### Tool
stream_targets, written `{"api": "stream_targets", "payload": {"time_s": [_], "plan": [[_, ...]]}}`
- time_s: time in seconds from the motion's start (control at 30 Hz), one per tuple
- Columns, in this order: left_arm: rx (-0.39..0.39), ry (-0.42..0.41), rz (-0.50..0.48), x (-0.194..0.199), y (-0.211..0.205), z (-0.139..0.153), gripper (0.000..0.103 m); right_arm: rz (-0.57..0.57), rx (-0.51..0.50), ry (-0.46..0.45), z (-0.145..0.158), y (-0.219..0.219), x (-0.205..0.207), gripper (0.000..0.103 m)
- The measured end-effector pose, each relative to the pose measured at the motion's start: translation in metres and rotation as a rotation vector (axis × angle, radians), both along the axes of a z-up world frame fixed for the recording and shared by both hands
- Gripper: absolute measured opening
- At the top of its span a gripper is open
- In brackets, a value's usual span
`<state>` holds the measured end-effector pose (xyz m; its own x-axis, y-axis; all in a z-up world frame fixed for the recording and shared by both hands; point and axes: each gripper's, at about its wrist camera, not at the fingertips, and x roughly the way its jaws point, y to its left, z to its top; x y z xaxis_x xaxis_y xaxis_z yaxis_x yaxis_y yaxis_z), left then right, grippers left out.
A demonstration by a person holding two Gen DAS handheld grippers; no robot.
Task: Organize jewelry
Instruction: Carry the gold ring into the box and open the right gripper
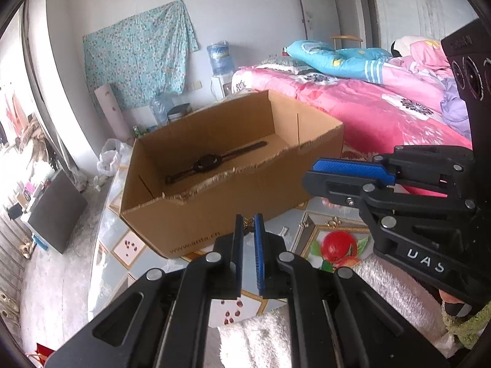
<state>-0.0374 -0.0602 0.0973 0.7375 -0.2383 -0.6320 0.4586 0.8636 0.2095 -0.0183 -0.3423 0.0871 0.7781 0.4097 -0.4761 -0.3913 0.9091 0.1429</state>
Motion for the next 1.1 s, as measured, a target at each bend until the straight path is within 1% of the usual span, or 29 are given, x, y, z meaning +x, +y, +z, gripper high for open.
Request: {"api": "stream_targets", "payload": {"time_s": [0.33,0.47,0.57,0.67,0.73,0.8,0.87,0.93,1.0,1.03,1.1], "plan": [[-0.005,-0.053,0.006,0.008,-0.005,0.017,0.006,-0.011,0.003,-0.037,0.01,-0.008,0.01,0.01],[-0.011,-0.07,0.0,0.017,-0.006,0.025,0.006,-0.016,0.003,-0.062,0.023,-0.016,0.018,0.01],[-0.015,-0.081,-0.01,0.028,-0.007,0.034,0.006,-0.018,0.004,-0.071,0.035,-0.024,0.031,0.01],[-0.04,-0.067,-0.03,0.045,-0.007,0.042,0.006,-0.009,0.009,-0.049,0.045,-0.033,0.049,0.01],[-0.061,-0.047,-0.04,0.06,-0.006,0.045,0.006,0.007,0.017,-0.014,0.049,-0.039,0.064,0.01],[-0.082,-0.011,-0.053,0.078,-0.006,0.046,0.006,0.032,0.028,0.056,0.05,-0.044,0.09,0.01],[-0.108,0.056,-0.073,0.104,-0.007,0.042,0.006,0.064,0.044,0.146,0.047,-0.048,0.117,0.01],[-0.129,0.141,-0.091,0.13,-0.009,0.035,0.006,0.098,0.082,0.267,0.038,-0.051,0.153,0.01],[-0.15,0.235,-0.094,0.159,-0.013,0.025,0.006,0.129,0.105,0.37,0.027,-0.047,0.183,0.01],[-0.161,0.302,-0.093,0.177,-0.015,0.016,0.006,0.134,0.104,0.433,0.018,-0.045,0.203,0.01],[-0.17,0.399,-0.081,0.202,-0.017,0.004,0.006,0.142,0.082,0.508,0.005,-0.036,0.229,0.01]]}}
